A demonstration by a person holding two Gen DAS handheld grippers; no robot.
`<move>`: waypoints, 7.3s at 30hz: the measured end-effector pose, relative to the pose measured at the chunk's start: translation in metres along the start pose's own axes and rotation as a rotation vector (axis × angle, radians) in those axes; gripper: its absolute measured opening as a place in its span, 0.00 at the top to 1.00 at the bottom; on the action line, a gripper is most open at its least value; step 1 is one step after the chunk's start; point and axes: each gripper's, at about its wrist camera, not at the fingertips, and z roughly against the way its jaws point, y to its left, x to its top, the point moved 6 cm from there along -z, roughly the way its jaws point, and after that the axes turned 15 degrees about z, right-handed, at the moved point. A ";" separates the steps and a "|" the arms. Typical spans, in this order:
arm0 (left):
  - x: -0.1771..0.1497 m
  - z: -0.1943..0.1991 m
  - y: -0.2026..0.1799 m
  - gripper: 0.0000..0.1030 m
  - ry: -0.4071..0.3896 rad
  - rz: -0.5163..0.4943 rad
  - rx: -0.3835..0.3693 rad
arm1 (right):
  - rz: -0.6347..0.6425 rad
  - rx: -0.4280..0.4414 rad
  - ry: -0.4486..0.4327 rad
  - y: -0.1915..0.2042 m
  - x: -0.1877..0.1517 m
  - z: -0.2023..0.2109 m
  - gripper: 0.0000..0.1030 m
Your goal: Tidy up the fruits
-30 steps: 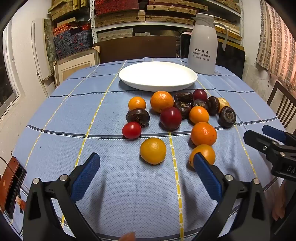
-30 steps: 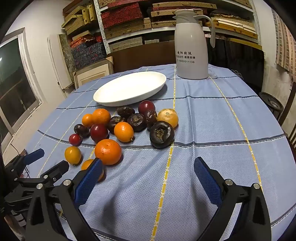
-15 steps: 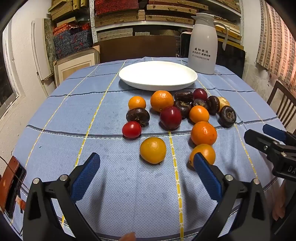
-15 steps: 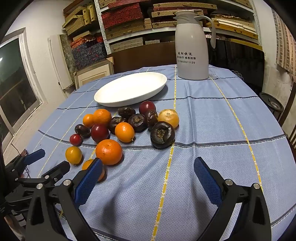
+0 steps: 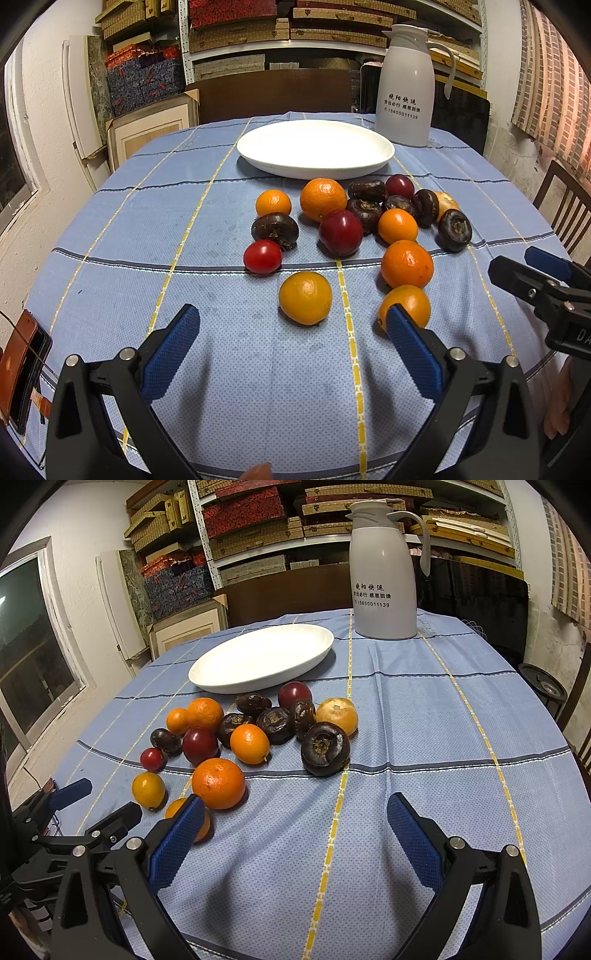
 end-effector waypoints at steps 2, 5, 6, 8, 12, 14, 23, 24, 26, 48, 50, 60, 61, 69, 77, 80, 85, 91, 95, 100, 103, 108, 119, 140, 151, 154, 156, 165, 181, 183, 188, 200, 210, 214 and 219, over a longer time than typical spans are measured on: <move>0.000 0.001 0.000 0.04 0.001 0.000 0.000 | 0.000 -0.001 0.001 0.002 0.001 0.000 0.03; -0.008 -0.005 -0.001 0.04 0.003 -0.001 0.000 | -0.001 0.000 0.000 0.001 0.001 0.000 0.03; -0.008 -0.006 0.000 0.04 0.004 -0.001 0.000 | -0.002 0.001 0.000 0.001 0.001 0.000 0.03; -0.007 -0.006 -0.001 0.04 0.005 -0.001 0.000 | -0.004 0.003 0.001 0.000 0.000 0.000 0.03; -0.004 -0.005 -0.002 0.04 0.012 0.000 0.001 | -0.008 0.007 0.000 0.003 0.000 0.000 0.03; -0.004 -0.005 -0.001 0.04 0.013 0.000 0.000 | -0.007 0.007 0.000 0.002 0.000 0.000 0.03; -0.004 -0.006 -0.001 0.04 0.015 0.000 0.001 | -0.010 0.010 -0.001 0.001 -0.001 0.000 0.03; -0.004 -0.006 -0.001 0.04 0.015 0.000 0.001 | -0.010 0.010 -0.001 0.002 -0.001 0.000 0.03; -0.004 -0.006 -0.001 0.04 0.015 0.000 0.002 | -0.011 0.010 -0.001 0.001 -0.001 0.000 0.03; -0.008 -0.007 -0.001 0.04 0.025 -0.003 0.006 | -0.016 0.015 0.000 0.002 -0.001 0.000 0.03; -0.008 -0.008 -0.002 0.04 0.028 -0.003 0.008 | -0.016 0.016 -0.001 0.001 -0.001 0.000 0.03; -0.008 -0.010 0.000 0.04 0.061 0.000 0.012 | -0.015 0.020 0.006 0.005 -0.003 -0.002 0.03; -0.009 -0.011 0.001 0.04 0.069 0.001 0.014 | -0.015 0.021 0.007 0.005 -0.003 -0.003 0.03; -0.015 -0.027 0.007 0.04 0.171 0.020 0.033 | -0.009 0.031 0.049 0.006 -0.007 -0.012 0.03; -0.021 -0.044 0.011 0.04 0.244 0.014 0.038 | 0.069 0.034 0.141 0.015 -0.017 -0.024 0.03; -0.021 -0.045 0.012 0.04 0.250 -0.004 0.024 | 0.087 0.042 0.194 0.012 -0.023 -0.032 0.03; -0.021 -0.046 0.013 0.04 0.263 -0.043 -0.010 | 0.143 0.041 0.267 0.003 -0.031 -0.042 0.03; -0.018 -0.048 0.011 0.04 0.265 -0.038 -0.006 | 0.229 0.055 0.289 0.007 -0.033 -0.042 0.03; -0.008 -0.058 0.003 0.04 0.258 -0.052 -0.019 | 0.222 0.036 0.294 0.008 -0.030 -0.044 0.03; -0.004 -0.061 -0.002 0.07 0.241 -0.069 -0.073 | 0.194 0.091 0.263 0.007 -0.027 -0.044 0.03; 0.000 -0.058 -0.004 0.36 0.212 -0.111 -0.066 | 0.146 0.158 0.229 0.003 -0.025 -0.040 0.03; 0.007 -0.062 -0.002 0.53 0.204 -0.100 -0.104 | 0.125 0.208 0.195 0.002 -0.023 -0.036 0.19; 0.013 -0.054 -0.002 0.64 0.163 -0.070 -0.189 | 0.238 0.332 0.189 0.056 -0.017 -0.034 0.58; 0.025 -0.050 0.020 0.65 0.163 0.041 -0.236 | 0.178 0.456 0.174 0.088 0.001 -0.056 0.66; 0.120 -0.051 0.006 0.65 0.080 0.062 -0.212 | 0.195 0.436 0.048 0.067 0.054 -0.025 0.67; 0.152 -0.073 -0.005 0.64 0.069 0.070 -0.194 | 0.183 0.323 0.013 0.040 0.089 -0.044 0.66; 0.167 -0.096 -0.012 0.64 0.090 0.079 -0.189 | 0.169 0.256 0.009 0.021 0.112 -0.068 0.66; 0.177 -0.181 -0.021 0.52 0.185 0.087 -0.139 | 0.126 0.187 0.093 -0.010 0.147 -0.175 0.64; 0.138 -0.088 0.037 0.05 -0.073 0.195 -0.005 | 0.124 0.255 -0.005 0.009 0.153 -0.129 0.41; 0.119 -0.077 0.050 0.04 -0.067 0.235 0.012 | 0.140 0.271 -0.023 0.018 0.153 -0.117 0.37; 0.073 -0.071 0.070 0.04 0.033 0.292 0.004 | 0.189 0.300 -0.073 0.037 0.135 -0.074 0.34; 0.053 -0.072 0.040 0.04 0.064 0.134 0.020 | 0.065 0.316 -0.033 0.006 0.033 -0.029 0.32; 0.047 -0.073 0.024 0.05 0.055 -0.033 -0.006 | 0.210 0.301 0.011 0.039 0.016 -0.030 0.32; 0.045 -0.076 0.026 0.26 0.089 -0.043 -0.049 | 0.194 0.300 0.021 0.036 0.016 -0.032 0.31; 0.047 -0.081 0.031 0.43 0.129 0.005 -0.097 | 0.199 0.300 0.035 0.038 0.014 -0.034 0.31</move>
